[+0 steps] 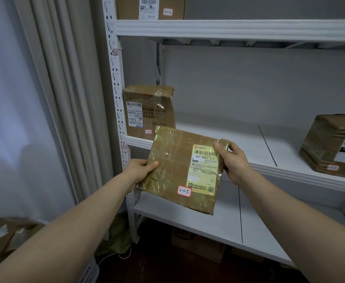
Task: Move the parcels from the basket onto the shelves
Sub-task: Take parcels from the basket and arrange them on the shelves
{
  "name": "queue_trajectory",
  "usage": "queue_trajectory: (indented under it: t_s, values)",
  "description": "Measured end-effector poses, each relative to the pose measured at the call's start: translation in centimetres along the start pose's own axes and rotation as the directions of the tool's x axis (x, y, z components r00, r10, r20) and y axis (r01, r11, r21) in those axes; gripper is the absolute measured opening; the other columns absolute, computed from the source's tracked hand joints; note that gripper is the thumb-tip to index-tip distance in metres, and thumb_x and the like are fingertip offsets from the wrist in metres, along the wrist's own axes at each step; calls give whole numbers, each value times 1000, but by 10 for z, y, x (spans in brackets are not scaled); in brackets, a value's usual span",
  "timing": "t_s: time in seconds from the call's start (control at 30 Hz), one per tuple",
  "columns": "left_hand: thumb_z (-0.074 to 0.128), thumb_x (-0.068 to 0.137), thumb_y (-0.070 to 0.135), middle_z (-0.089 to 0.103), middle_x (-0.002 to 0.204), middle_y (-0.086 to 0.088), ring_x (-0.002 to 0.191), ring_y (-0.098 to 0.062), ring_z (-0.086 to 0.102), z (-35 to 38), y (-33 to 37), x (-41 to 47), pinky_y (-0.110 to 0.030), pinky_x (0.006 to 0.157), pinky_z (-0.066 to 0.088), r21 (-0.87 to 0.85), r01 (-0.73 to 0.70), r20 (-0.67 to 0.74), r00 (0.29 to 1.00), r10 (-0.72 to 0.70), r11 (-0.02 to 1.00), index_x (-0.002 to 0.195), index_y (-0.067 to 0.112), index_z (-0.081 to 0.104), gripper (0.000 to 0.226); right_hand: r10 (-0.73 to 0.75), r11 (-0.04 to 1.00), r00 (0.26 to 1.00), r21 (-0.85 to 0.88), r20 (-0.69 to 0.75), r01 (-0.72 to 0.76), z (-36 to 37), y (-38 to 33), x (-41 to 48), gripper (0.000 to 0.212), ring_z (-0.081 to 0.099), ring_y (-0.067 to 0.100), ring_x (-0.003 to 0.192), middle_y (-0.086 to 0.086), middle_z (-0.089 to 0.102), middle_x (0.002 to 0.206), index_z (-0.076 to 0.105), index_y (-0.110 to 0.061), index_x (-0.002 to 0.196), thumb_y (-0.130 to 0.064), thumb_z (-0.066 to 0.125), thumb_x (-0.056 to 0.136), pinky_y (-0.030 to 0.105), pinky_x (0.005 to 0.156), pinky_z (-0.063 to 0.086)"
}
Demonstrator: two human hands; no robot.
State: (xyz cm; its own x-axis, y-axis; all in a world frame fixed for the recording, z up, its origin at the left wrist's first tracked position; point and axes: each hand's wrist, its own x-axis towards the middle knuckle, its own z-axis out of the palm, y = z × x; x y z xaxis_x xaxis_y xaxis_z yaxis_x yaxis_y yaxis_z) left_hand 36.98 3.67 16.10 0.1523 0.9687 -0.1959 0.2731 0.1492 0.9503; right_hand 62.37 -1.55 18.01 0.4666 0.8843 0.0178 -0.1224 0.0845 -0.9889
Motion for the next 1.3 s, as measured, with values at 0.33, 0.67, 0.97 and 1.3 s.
queue_trajectory:
  t_s: [0.33, 0.67, 0.97, 1.3]
  values:
    - [64, 90, 27, 67, 92, -5, 78, -17, 63, 8, 1, 5, -26, 67, 50, 18, -8, 10, 1000, 7, 1000, 118, 2, 63, 37, 2, 1000, 999, -25, -39, -3, -7, 5, 6, 43, 67, 27, 95, 13, 68, 108, 52, -12, 129, -21, 67, 89, 43, 83, 56]
    - [61, 92, 25, 66, 110, -12, 84, -19, 61, 16, 2, 9, -24, 69, 49, 74, -11, 17, 1000, 9, 997, 120, 0, 60, 38, -28, 995, 997, -101, -76, 20, -10, 6, 11, 43, 65, 26, 101, 11, 66, 113, 52, -15, 129, -23, 66, 89, 38, 86, 53]
    - [63, 91, 27, 64, 112, -9, 96, -24, 62, 21, 1, 11, -34, 83, 50, 30, 54, 76, 996, -56, 998, 125, 5, 55, 41, -20, 991, 998, -136, -61, 12, -10, 13, 12, 42, 65, 24, 96, 10, 66, 112, 52, -15, 129, -22, 66, 90, 35, 77, 52]
    - [59, 94, 23, 63, 109, -8, 86, -19, 60, 27, -3, 8, -30, 76, 48, 34, 90, 99, 991, -93, 995, 126, 5, 54, 37, 32, 993, 996, -113, -82, -41, -13, 25, 10, 40, 66, 25, 84, 16, 66, 110, 52, -18, 128, -23, 65, 90, 33, 68, 53]
